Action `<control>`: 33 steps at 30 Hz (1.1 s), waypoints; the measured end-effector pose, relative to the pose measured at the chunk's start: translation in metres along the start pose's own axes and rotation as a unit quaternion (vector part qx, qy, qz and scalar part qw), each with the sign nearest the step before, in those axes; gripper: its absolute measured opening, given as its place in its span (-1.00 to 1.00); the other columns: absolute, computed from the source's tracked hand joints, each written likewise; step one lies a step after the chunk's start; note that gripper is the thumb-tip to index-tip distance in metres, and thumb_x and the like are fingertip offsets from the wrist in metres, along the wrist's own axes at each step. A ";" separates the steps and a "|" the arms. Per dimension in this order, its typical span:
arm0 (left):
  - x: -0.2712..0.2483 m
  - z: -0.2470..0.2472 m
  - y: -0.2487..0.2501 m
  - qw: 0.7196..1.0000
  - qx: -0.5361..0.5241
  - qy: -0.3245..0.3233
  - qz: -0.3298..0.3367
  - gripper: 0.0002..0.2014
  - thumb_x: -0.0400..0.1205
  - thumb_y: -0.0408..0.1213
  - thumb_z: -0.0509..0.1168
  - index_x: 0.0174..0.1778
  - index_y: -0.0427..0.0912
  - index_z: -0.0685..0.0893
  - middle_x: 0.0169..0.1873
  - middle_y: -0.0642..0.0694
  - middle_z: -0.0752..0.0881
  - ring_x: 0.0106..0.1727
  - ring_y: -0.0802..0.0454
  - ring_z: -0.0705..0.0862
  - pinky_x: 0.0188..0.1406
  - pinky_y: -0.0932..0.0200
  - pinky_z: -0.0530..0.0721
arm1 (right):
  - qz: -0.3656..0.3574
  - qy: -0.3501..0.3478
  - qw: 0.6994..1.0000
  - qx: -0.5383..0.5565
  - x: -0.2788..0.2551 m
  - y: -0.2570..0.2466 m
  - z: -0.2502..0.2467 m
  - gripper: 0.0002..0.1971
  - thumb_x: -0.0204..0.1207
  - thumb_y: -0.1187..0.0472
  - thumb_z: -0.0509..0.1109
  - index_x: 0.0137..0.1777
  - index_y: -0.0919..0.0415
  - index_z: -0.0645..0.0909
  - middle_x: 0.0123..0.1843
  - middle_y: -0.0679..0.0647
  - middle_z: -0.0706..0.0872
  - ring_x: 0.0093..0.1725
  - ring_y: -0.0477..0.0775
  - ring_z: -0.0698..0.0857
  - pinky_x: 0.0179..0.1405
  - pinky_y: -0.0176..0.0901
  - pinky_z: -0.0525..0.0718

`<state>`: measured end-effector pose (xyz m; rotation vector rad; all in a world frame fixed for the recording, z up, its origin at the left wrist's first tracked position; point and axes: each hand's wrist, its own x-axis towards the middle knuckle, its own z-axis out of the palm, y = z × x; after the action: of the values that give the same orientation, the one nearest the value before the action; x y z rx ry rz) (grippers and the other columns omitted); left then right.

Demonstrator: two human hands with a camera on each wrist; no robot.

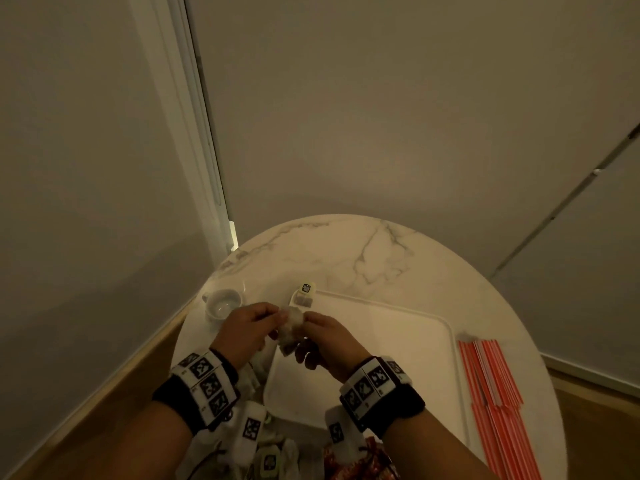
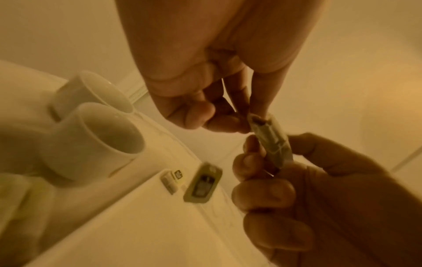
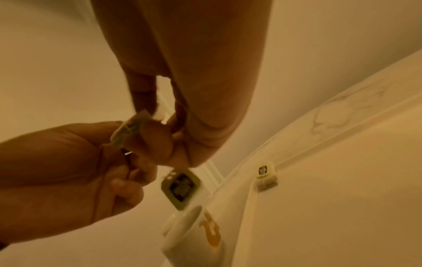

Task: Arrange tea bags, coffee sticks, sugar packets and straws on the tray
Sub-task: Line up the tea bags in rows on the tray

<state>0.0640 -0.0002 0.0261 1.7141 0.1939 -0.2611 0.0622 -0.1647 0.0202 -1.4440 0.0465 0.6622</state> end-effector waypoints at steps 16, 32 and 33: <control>-0.010 0.035 0.025 0.986 -0.166 -0.015 0.017 -0.85 0.53 -0.27 0.40 -0.04 -0.22 0.77 -0.18 -0.17 0.82 -0.06 -0.12 0.77 -0.11 0.00 0.69 | -0.285 0.269 0.875 -0.284 -0.007 0.003 -0.007 -0.77 0.43 0.38 0.47 -0.22 0.06 0.51 0.05 -0.15 0.55 -0.23 -0.17 0.59 -0.23 -0.47 0.55; -0.005 0.015 0.049 0.994 -0.050 -0.071 0.070 -0.84 0.60 -0.29 0.37 -0.07 -0.35 0.74 -0.12 -0.34 0.78 0.01 -0.33 0.75 0.07 -0.10 0.75 | -0.215 0.119 0.964 -0.100 -0.023 -0.038 -0.014 -0.89 0.51 0.05 0.47 -0.05 0.03 0.64 -0.15 0.00 0.74 -0.22 -0.04 0.65 -0.33 -0.30 0.53; -0.006 0.017 0.048 0.992 -0.062 -0.087 0.067 -0.82 0.59 -0.27 0.37 -0.04 -0.34 0.72 -0.09 -0.36 0.77 0.02 -0.35 0.74 0.10 -0.15 0.74 | -0.225 0.117 0.963 -0.091 -0.025 -0.043 -0.014 -0.92 0.54 0.10 0.45 -0.10 0.07 0.63 -0.22 0.05 0.72 -0.28 -0.02 0.62 -0.39 -0.28 0.52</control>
<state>0.0706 -0.0239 0.0703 1.5636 -0.0338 -0.2917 0.0664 -0.1869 0.0669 -1.6337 -0.1592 0.1244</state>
